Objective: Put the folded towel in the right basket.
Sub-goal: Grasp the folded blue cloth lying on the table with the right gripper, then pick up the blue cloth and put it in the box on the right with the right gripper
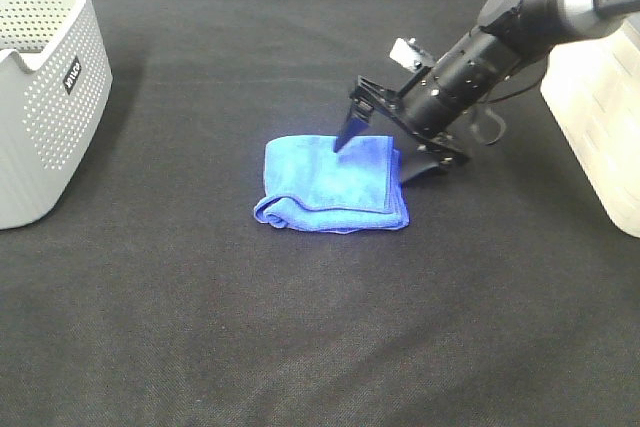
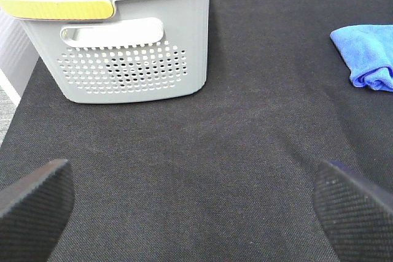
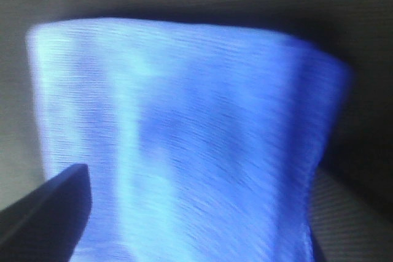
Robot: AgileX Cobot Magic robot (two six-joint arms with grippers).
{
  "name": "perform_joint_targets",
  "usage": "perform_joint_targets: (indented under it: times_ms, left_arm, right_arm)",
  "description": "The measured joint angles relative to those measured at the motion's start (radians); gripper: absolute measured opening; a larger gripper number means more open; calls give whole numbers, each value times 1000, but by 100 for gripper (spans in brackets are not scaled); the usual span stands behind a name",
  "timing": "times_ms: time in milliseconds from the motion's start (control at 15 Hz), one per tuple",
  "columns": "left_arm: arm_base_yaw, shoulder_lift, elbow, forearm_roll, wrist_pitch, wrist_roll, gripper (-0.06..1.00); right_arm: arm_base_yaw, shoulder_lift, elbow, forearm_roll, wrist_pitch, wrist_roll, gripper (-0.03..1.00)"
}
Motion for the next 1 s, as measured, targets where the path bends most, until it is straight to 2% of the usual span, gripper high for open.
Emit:
perform_joint_targets:
  times_ms: [133,200,333,400,467,533,733,867,1000]
  left_arm:
    - [0,0,0,0,0,0,99]
    - [0,0,0,1,0,0,99]
    - [0,0,0,3,0,0,99]
    - [0,0,0,3,0,0,99]
    - [0,0,0,3,0,0,99]
    - [0,0,0,4,0,0,99]
    - [0,0,0,4,0,0,99]
    - [0,0,0,4,0,0,99]
    - [0,0,0,4,0,0,99]
  right_arm:
    - [36,39,0,154,-6,-91,77]
    - [76,61,0,214,-21,-129,65]
    - [107,74,0,213,-43,-135,42]
    - [107,74,0,213,-43,-135,42]
    - [108,80,0,212,-46,-135,27]
    - [108,81,0,211,-47,-140,18]
    - [108,59,2,188,-42,-178,18]
    - [97,16,-9,136,46,-180,18]
    - [61,-52,-89,121,173,-180,18]
